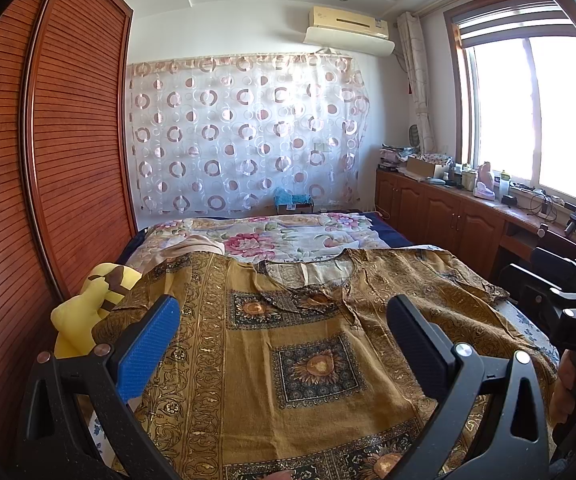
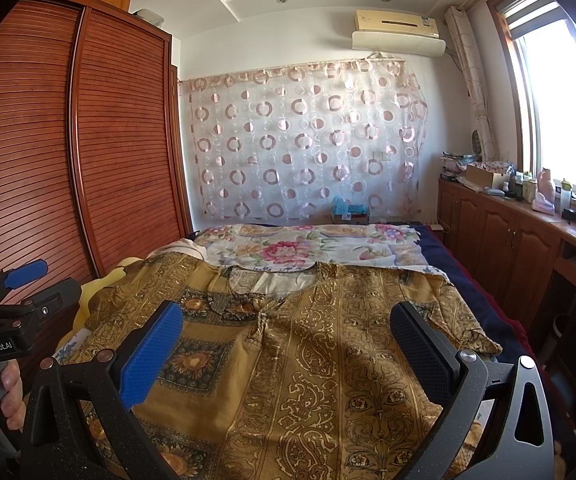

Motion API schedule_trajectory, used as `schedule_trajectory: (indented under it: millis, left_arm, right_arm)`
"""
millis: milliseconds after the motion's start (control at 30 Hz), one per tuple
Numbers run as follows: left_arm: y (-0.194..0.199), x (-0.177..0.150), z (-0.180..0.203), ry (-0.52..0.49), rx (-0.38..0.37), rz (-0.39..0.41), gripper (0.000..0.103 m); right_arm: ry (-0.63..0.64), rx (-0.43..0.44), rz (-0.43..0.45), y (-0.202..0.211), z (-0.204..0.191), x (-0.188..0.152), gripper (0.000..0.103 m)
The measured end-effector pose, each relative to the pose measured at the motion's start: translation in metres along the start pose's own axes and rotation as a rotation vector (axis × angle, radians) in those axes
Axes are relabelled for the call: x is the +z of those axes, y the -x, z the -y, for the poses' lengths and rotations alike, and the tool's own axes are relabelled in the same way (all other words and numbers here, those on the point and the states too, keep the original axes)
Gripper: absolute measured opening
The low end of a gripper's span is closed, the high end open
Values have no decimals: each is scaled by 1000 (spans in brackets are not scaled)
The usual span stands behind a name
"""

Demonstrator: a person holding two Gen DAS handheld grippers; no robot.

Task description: Fold small clothes

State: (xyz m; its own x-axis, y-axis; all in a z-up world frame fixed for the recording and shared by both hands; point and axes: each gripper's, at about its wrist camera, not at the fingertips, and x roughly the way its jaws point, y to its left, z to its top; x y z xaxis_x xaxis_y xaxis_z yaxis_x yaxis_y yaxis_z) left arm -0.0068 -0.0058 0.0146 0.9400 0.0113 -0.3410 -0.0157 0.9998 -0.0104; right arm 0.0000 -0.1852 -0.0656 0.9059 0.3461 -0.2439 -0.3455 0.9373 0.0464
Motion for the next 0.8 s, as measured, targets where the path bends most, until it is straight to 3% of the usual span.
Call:
schedule_trajectory:
  millis: [267,800]
  left_arm:
    - [-2,-1,-3,-2,-1,-14,103]
    - [-42,-22,-37,7,18,-114,103]
  right_arm:
    - [1,10,-8,-3,0,-2,103]
    - [23,103,-77,-33,1,-4,103]
